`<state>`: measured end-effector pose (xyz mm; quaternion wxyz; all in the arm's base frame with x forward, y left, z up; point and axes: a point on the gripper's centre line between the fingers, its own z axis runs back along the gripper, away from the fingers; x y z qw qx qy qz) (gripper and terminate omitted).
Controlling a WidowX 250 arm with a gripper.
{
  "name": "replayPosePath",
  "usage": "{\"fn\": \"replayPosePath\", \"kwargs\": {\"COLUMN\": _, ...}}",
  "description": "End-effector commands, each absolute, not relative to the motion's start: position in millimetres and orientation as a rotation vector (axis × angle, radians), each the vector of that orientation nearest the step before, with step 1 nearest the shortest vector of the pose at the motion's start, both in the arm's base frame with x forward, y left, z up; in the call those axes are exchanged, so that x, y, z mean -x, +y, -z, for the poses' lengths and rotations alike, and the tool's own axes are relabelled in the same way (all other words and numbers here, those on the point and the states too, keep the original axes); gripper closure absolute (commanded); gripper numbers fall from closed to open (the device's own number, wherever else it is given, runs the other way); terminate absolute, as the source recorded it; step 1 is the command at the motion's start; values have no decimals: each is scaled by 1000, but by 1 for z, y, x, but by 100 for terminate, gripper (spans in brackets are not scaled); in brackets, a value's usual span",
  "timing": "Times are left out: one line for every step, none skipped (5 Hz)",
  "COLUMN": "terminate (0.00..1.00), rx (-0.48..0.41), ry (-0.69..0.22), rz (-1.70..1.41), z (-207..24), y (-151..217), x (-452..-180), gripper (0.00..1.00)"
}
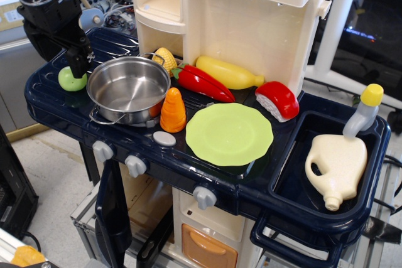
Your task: Put pear on plate
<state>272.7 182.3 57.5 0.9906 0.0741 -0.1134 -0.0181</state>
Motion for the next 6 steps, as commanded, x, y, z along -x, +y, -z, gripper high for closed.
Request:
{"fn": "replayPosePath", "kwargs": {"terminate": 0, "rx": -155, "ry": -303, "rz": 16, "z": -55, "y": 195, "x": -284, "gripper": 0}}
{"fn": "replayPosePath", "kwargs": {"terminate": 0, "rx": -143, "ry": -316, "rz": -1, "z": -47, "y": 197, "x": -282, "gripper": 0}}
{"fn": "replayPosePath", "kwargs": {"terminate": 0, "rx": -99, "ry": -298, "rz": -47, "z": -39, "y": 196, "x": -279, "gripper": 0}}
{"fn": "replayPosePath", "kwargs": {"terminate": 0, "rx": -89, "ry": -301, "rz": -81, "z": -32, "y": 195, "x": -275, "gripper": 0}}
{"fn": "replayPosePath", "kwargs": {"terminate": 0, "rx": -73, "ry": -291, "rz": -115, "z": -28, "y": 192, "x": -274, "gripper": 100}}
{"fn": "replayPosePath", "kwargs": {"terminate": 0, "rx": -170, "ry": -272, "rz": -146, "z": -64, "y": 188, "x": -272, "gripper": 100}}
